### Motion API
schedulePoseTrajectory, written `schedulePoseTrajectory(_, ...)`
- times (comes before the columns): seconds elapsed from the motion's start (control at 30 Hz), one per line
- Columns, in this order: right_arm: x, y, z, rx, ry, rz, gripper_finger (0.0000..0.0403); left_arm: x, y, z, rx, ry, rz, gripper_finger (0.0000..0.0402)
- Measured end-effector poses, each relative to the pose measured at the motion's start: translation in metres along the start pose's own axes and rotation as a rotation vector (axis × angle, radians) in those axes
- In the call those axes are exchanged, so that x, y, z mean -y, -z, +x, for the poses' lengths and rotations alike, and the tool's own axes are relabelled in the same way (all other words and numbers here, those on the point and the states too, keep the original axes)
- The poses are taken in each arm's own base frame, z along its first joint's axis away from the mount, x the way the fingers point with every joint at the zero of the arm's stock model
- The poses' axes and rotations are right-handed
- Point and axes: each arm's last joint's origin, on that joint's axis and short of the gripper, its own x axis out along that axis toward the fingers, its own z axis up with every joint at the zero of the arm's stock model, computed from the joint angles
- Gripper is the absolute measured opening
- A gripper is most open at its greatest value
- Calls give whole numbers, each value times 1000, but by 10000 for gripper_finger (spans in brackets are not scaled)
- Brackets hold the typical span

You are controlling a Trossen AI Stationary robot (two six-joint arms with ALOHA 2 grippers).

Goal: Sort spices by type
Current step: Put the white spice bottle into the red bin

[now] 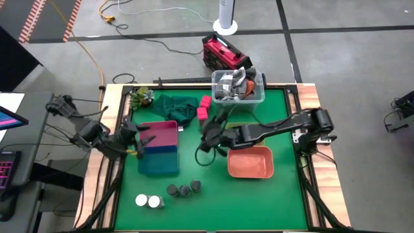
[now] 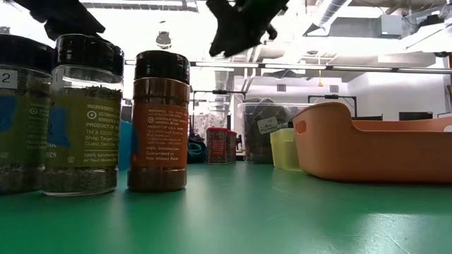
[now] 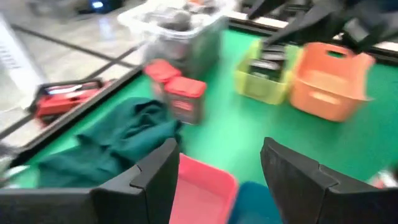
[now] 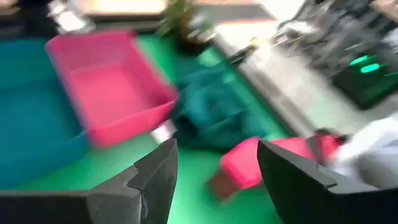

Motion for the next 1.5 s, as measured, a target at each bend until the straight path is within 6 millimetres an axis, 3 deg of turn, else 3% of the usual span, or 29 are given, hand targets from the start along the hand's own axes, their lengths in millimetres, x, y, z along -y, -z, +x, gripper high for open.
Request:
schedulePoseTrajectory(0.13, 17, -5, -9, 58, 57, 13, 256, -9, -15, 5, -36, -40, -11, 217)
schedulePoseTrajectory(0.33, 26, 12, -5, 103, 69, 27, 256, -24, -41, 10, -57, -98, -21, 217)
schedulePoseTrajectory(0.6, 40, 13, -8, 107, 88, 68, 256, -26, -46, 28, -165, -37, 75, 217)
schedulePoseTrajectory(0.8, 39, 15, -8, 84, 85, 38, 256, -1, -35, 41, -376, 305, 123, 217)
schedulePoseTrajectory(0.93, 39, 21, -10, 36, 86, 12, 256, 19, -28, 36, -489, 425, 145, 217)
schedulePoseTrajectory(1.17, 37, 29, -25, -19, 99, 1, 256, 53, -31, 9, -760, 495, 152, 217)
schedulePoseTrajectory(1.33, 32, 32, -30, -27, 118, -6, 256, 89, -34, -9, -847, 555, 138, 217)
schedulePoseTrajectory(1.5, 33, 32, -29, -22, 120, 5, 256, 124, -16, -18, -957, 552, 172, 217)
